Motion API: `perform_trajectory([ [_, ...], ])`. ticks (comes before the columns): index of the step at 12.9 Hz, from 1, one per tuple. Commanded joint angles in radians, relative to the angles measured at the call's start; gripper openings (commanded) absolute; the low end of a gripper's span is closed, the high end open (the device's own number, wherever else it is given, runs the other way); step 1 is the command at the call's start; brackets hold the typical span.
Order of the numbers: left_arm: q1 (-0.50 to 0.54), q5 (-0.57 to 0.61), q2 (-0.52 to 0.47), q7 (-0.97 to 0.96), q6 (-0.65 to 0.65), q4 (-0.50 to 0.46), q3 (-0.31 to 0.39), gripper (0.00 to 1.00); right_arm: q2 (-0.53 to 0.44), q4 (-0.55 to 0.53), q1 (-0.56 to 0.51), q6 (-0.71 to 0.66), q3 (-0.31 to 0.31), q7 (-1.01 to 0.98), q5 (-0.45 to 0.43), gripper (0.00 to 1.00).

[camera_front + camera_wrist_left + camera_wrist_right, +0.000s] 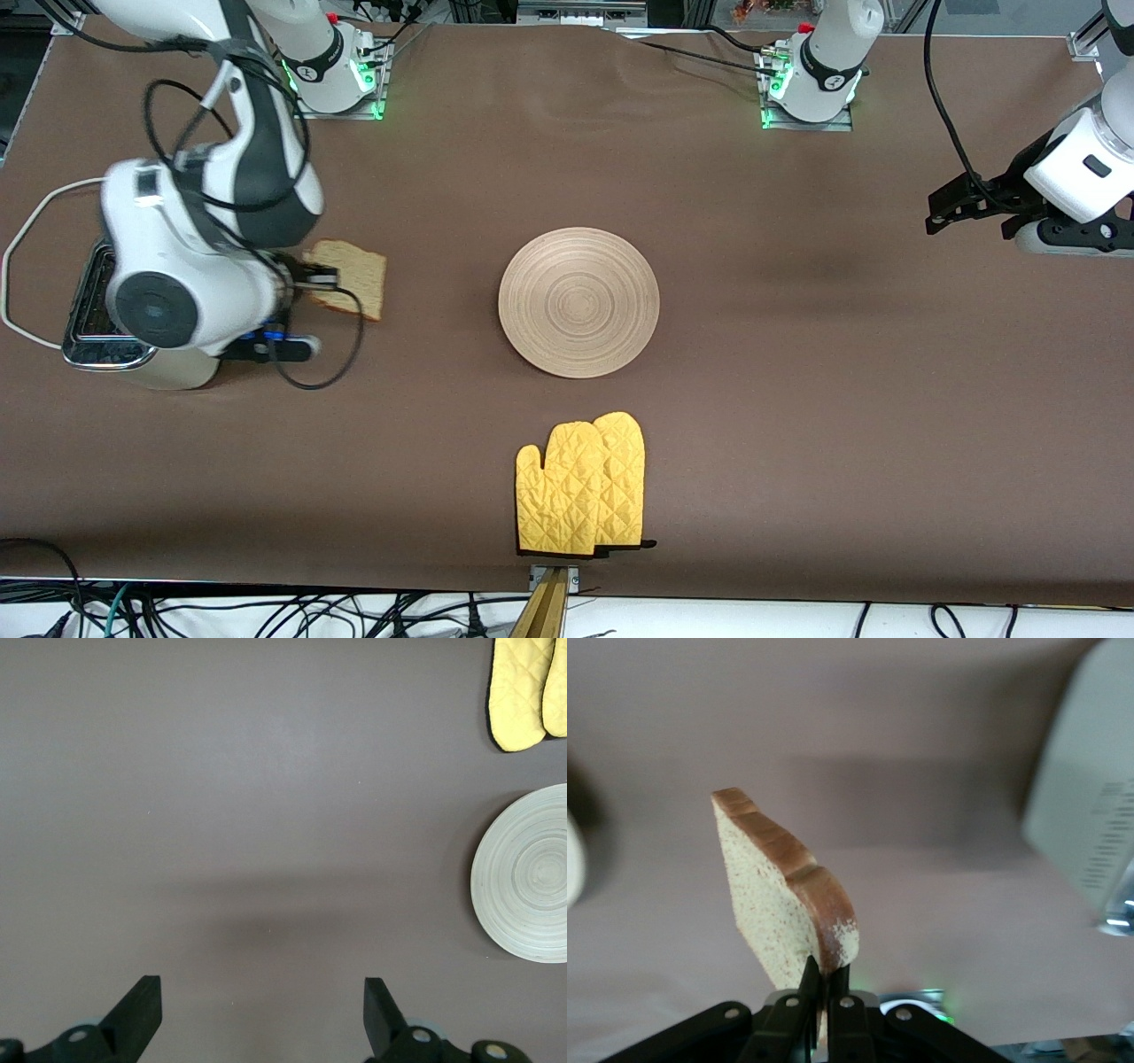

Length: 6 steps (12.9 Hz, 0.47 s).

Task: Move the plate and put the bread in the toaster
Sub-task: 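Lift the bread and carry it to the toaster with the right gripper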

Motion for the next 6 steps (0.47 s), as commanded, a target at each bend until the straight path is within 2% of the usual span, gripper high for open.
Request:
perform_trajectory([
  [1,0.001,-0.021,0.012,0.009,-0.008,0.025,0.001,1.0,-0.024,0.0,0.005,-0.09,-0.12,-0.13,-0.028,0.0],
  [2,-0.001,-0.021,0.012,0.009,-0.008,0.025,0.001,1.0,-0.024,0.001,0.005,-0.103,-0.158,-0.165,-0.056,0.0],
  [6,-0.001,-0.021,0.011,0.009,-0.008,0.025,0.001,1.0,-0.026,0.0,0.005,-0.106,-0.244,-0.291,-0.2,0.0],
])
